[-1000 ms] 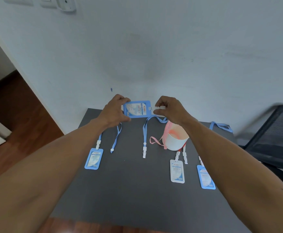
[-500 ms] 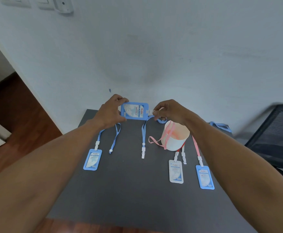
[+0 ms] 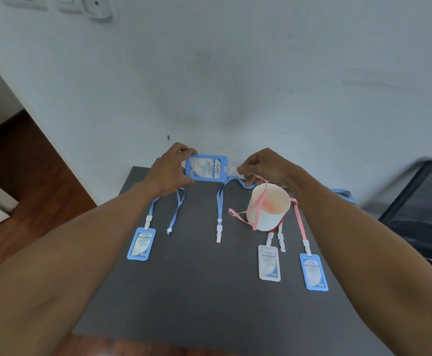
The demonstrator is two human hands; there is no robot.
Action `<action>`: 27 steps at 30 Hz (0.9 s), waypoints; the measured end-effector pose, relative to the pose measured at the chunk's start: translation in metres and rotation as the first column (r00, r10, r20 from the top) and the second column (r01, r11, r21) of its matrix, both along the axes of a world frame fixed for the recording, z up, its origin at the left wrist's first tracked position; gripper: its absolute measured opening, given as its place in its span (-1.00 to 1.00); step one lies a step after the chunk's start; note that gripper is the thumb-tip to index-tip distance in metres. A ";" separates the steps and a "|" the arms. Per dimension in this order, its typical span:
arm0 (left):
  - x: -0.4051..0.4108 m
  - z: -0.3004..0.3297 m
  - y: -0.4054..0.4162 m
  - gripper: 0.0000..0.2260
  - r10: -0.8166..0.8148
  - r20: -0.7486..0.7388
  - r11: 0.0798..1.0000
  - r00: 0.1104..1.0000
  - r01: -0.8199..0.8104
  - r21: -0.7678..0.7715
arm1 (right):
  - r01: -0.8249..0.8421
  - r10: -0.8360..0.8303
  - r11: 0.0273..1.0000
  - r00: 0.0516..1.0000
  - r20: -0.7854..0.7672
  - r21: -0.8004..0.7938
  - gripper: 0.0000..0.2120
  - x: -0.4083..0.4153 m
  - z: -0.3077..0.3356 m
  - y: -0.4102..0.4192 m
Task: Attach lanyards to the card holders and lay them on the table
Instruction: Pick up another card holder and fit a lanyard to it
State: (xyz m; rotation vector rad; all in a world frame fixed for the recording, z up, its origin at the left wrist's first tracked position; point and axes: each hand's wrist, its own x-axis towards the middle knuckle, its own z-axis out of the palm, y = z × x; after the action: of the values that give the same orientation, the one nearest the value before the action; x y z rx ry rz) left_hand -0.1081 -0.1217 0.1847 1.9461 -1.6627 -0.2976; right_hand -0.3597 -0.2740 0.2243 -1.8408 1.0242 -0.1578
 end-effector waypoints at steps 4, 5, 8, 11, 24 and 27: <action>-0.003 -0.003 -0.005 -0.35 -0.020 0.047 1.000 0.999 0.021 -0.020 | 0.051 -0.051 0.999 0.999 -0.007 -0.018 -0.76 0.005 -0.004 0.000; -0.003 -0.003 -0.006 -0.35 -0.027 0.050 0.999 0.998 0.028 -0.021 | 0.060 -0.061 0.998 0.998 -0.014 -0.027 -0.76 0.006 -0.004 0.000; -0.001 -0.005 -0.007 -0.35 -0.024 0.045 0.999 0.999 0.025 -0.022 | 0.079 -0.081 0.995 0.996 -0.035 -0.059 -0.75 0.011 -0.004 0.002; -0.002 -0.006 -0.007 -0.35 -0.033 0.046 0.999 0.998 0.034 -0.024 | 0.084 -0.089 0.994 0.994 -0.064 -0.072 -0.76 0.014 -0.007 0.004; -0.002 0.019 -0.011 -0.33 -0.008 0.093 1.000 0.996 0.010 -0.026 | 0.205 -0.191 0.972 0.973 0.127 -0.113 -0.87 -0.001 0.010 -0.004; -0.005 0.038 -0.018 -0.34 -0.018 0.119 0.998 0.993 0.024 -0.053 | 0.223 -0.199 0.966 0.964 0.178 -0.128 -0.87 -0.005 0.028 -0.003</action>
State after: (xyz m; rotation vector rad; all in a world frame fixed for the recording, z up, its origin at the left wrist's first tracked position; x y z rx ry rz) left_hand -0.1127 -0.1394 0.2222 1.9404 -1.7485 -0.1459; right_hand -0.3649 -0.2766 0.2527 -1.8117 1.1154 -0.5179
